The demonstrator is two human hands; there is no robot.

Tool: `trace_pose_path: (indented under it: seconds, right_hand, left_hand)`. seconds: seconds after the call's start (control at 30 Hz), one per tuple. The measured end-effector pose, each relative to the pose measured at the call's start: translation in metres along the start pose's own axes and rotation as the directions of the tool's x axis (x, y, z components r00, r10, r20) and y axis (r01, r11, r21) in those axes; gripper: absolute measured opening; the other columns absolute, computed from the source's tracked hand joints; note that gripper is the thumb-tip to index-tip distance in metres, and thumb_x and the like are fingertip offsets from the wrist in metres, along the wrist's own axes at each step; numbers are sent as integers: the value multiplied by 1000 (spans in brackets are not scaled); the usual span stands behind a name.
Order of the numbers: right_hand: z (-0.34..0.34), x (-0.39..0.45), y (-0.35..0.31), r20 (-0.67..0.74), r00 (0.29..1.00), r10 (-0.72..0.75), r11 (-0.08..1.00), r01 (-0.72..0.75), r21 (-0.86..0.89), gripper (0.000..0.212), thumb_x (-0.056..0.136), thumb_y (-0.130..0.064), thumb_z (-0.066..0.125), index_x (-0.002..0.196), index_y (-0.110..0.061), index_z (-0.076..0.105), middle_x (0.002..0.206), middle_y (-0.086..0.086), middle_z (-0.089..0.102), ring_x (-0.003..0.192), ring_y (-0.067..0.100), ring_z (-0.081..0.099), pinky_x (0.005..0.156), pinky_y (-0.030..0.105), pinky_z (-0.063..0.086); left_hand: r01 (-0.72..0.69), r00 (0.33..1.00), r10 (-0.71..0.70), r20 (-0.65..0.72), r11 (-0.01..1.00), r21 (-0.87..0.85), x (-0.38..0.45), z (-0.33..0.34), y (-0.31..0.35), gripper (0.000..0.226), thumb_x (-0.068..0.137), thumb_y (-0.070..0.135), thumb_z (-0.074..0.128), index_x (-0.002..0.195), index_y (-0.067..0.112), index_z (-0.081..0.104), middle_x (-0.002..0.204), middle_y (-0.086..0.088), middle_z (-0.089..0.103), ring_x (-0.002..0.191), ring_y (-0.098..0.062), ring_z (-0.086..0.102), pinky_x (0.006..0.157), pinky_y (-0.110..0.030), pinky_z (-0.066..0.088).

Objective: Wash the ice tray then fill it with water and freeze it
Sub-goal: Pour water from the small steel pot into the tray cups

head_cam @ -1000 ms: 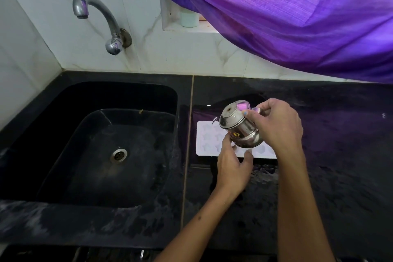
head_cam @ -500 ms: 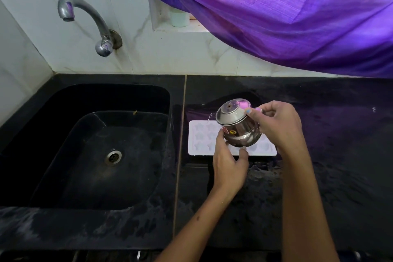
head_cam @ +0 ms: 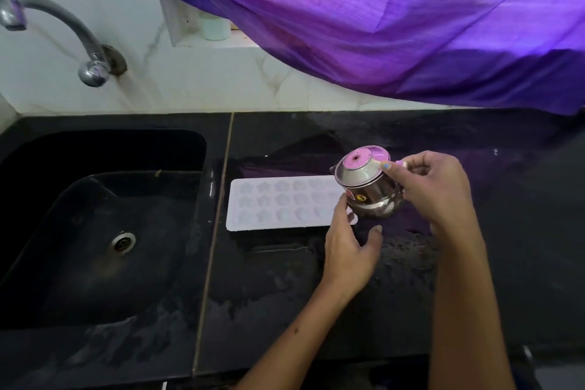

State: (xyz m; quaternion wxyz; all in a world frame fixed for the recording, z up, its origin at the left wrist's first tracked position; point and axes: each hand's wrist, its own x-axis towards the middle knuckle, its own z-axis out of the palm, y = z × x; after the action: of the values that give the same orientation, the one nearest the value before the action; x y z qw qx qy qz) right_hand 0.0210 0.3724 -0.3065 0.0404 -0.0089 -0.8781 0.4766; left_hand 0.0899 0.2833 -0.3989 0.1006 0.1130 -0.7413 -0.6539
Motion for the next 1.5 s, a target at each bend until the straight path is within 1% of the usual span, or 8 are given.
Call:
trace_pose_path:
  seconds: [0.1, 0.2, 0.3, 0.47, 0.93, 1.13, 1.3, 1.5]
  right_hand:
    - [-13, 3, 10, -7, 1000, 13, 997, -13, -74, 23, 77, -40, 77, 75, -22, 63, 77, -2, 69, 81, 23, 67, 78, 49, 56]
    - [-21, 6, 17, -6, 999, 34, 987, -35, -154, 25, 76, -42, 77, 73, -23, 62, 79, -3, 69, 84, 24, 66, 79, 47, 55]
    - [-25, 8, 22, 9, 999, 39, 977, -37, -211, 26, 76, -43, 77, 73, -24, 60, 82, -2, 69, 85, 24, 66, 78, 46, 55]
    - [-28, 11, 24, 36, 999, 36, 968, -26, -250, 26, 78, -42, 76, 72, -24, 58, 82, -4, 67, 85, 23, 64, 75, 39, 51]
    - [-25, 19, 25, 101, 994, 49, 969, -23, -248, 25, 78, -41, 76, 72, -23, 59, 79, -5, 66, 84, 22, 64, 75, 39, 52]
    - [-27, 24, 32, 104, 992, 73, 993, -62, -105, 25, 70, -38, 81, 70, -21, 64, 74, -1, 70, 80, 26, 68, 78, 51, 56]
    - [-29, 27, 34, 118, 991, 63, 998, -63, -4, 23, 70, -33, 84, 71, -18, 66, 70, 1, 69, 74, 25, 68, 77, 54, 57]
    - [-24, 25, 29, 131, 991, 32, 1000, -31, -4, 21, 73, -32, 82, 74, -19, 65, 74, 2, 70, 78, 25, 69, 77, 54, 57]
  left_hand:
    - [36, 998, -34, 46, 999, -35, -3, 15, -2, 62, 86, 12, 63, 137, 32, 32, 109, 40, 41, 99, 24, 45, 91, -6, 39]
    - [69, 996, -64, 68, 996, -61, -5, 26, -3, 57, 87, 10, 62, 134, 31, 36, 105, 37, 44, 91, 32, 44, 80, 3, 37]
    - [116, 992, -110, 67, 989, -91, -3, 36, -4, 52, 87, 10, 62, 128, 33, 39, 105, 36, 48, 96, 26, 48, 89, -6, 42]
    - [152, 988, -150, 27, 981, -118, -2, 47, -6, 59, 86, 13, 63, 139, 22, 38, 122, 15, 52, 121, -7, 50, 101, -33, 46]
    - [135, 991, -136, -6, 988, -78, 2, 50, -9, 56, 88, 11, 60, 139, 18, 36, 130, 5, 54, 121, -7, 50, 101, -31, 45]
    - [113, 993, -114, -16, 992, -53, 2, 48, -8, 55, 87, 10, 60, 137, 20, 40, 118, 15, 55, 106, 14, 48, 99, -24, 45]
    - [101, 993, -103, -57, 994, -43, 3, 48, -6, 57, 85, 11, 62, 137, 20, 41, 125, 10, 56, 115, 0, 51, 98, -24, 45]
    - [92, 992, -95, -78, 995, -37, 3, 42, -7, 60, 85, 12, 64, 138, 22, 38, 125, 12, 54, 116, -2, 50, 92, -17, 43]
